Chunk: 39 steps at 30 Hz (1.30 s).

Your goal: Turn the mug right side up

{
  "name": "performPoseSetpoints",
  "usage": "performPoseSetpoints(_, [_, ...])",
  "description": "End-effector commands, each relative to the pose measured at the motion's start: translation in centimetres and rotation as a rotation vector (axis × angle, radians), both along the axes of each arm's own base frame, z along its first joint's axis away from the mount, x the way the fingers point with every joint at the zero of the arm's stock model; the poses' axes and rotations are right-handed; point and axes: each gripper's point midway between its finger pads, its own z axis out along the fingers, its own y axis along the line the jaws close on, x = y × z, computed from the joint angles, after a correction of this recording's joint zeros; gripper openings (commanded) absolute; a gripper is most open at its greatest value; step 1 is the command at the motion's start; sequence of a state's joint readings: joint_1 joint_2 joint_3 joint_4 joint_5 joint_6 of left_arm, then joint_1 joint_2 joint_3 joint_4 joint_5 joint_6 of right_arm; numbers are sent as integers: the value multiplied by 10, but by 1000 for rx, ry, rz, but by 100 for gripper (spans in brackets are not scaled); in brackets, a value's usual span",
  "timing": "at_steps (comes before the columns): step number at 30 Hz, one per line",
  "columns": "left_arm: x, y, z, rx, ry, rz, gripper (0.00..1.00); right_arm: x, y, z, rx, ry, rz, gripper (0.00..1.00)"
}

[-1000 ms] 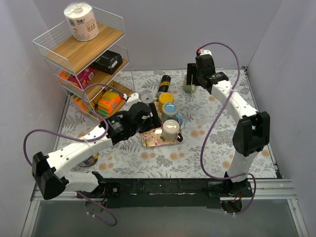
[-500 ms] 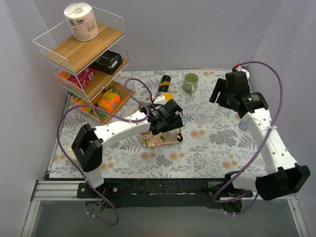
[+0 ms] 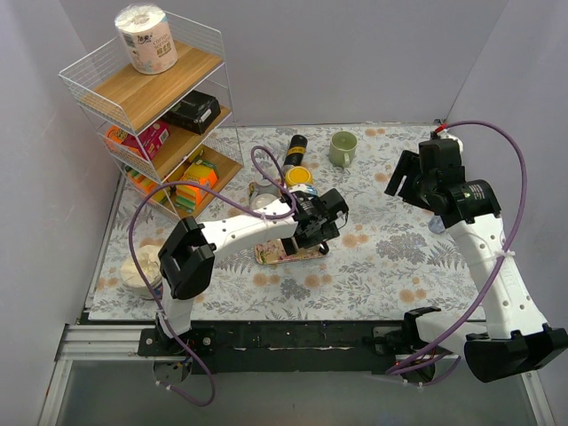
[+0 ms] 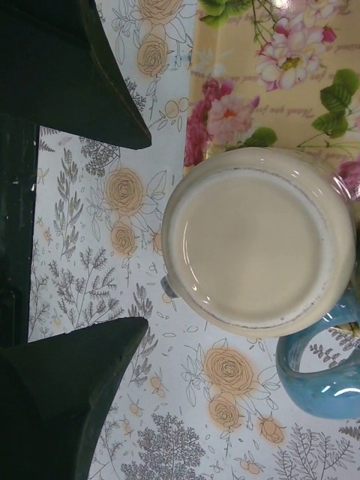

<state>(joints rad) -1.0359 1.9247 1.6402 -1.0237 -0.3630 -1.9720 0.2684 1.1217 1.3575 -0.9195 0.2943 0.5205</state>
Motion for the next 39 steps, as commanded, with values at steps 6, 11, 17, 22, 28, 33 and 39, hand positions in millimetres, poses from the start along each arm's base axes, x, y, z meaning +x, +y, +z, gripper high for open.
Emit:
performPoseSetpoints(6, [17, -24, -4, -151, -38, 331, 92, -15, -2, 4, 6, 24, 49, 80])
performPoseSetpoints(11, [27, -37, -4, -199, -81, 359, 88, -22, 3, 9, 34, 19, 68, 80])
performPoseSetpoints(17, [34, -33, -1, -203, -126, 414, 78, -31, 8, 6, 61, 31, 92, 79])
performPoseSetpoints(22, [31, -22, -4, -189, -126, 426, 62, -32, 7, 6, 59, 28, 94, 79])
performPoseSetpoints(28, [21, -9, -7, -186, -111, 434, 51, -32, 6, 6, 58, 20, 88, 78])
performPoseSetpoints(33, [14, 1, -4, -191, -102, 436, 50, -34, 5, 2, 61, 27, 80, 77])
performPoseSetpoints(39, [8, 10, -6, -199, -101, 438, 37, -34, 4, 0, 60, 26, 75, 77])
